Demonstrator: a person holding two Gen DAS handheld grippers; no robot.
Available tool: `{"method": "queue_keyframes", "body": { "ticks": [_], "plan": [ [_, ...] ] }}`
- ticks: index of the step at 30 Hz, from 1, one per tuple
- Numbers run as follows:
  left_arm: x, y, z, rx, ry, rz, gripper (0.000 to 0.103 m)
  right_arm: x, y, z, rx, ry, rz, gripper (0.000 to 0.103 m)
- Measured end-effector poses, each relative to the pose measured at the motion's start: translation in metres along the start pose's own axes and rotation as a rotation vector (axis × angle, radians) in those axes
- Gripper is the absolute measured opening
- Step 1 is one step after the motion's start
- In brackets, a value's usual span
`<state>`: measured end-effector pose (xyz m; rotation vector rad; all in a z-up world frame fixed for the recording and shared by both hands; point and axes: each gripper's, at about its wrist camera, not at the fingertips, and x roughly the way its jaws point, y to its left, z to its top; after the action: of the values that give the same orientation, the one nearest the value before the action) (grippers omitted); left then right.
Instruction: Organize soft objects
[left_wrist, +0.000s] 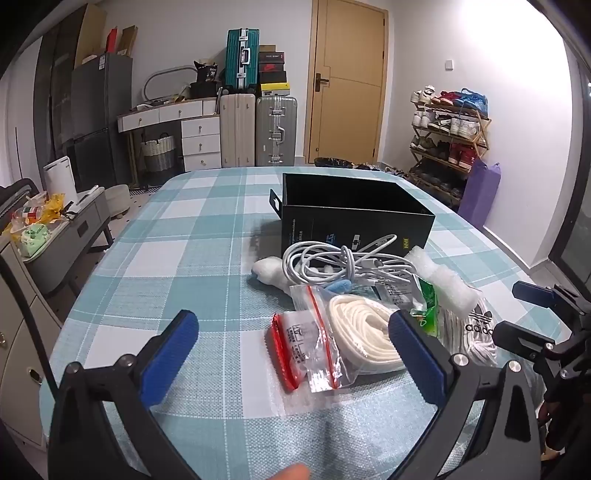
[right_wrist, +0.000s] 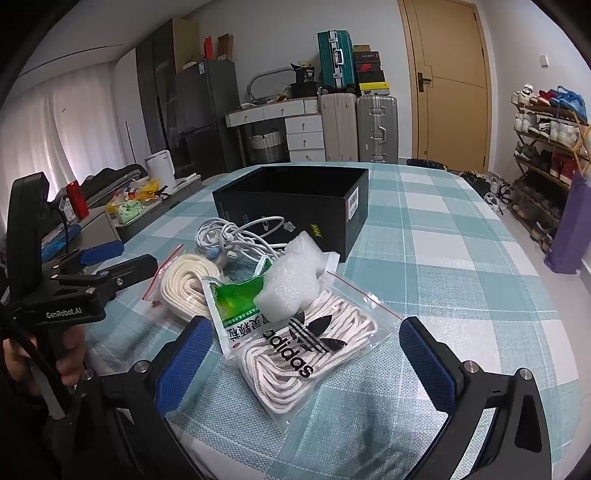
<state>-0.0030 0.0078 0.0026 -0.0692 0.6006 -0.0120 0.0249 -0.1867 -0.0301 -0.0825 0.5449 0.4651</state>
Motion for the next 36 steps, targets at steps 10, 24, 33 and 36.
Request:
{"method": "queue_keyframes", "body": {
  "ticks": [10,24,33,36],
  "plan": [
    [0.003,0.003,-0.002,0.001,0.005,-0.004,0.103,0.003,-0.002,0.000,0.005,0.011,-0.006,0.103],
    [0.002,0.002,-0.003,0.034,-0.009,0.010,0.103,0.019,-0.009,0.001,0.035,0.090,0.000,0.103],
    [0.005,0.003,-0.002,0.034,-0.006,0.003,0.103,0.030,-0.009,0.004,0.044,0.135,-0.021,0.103],
    [0.007,0.003,-0.002,0.041,0.000,0.003,0.103,0.033,-0.005,0.007,0.021,0.145,-0.035,0.103]
  ]
}}
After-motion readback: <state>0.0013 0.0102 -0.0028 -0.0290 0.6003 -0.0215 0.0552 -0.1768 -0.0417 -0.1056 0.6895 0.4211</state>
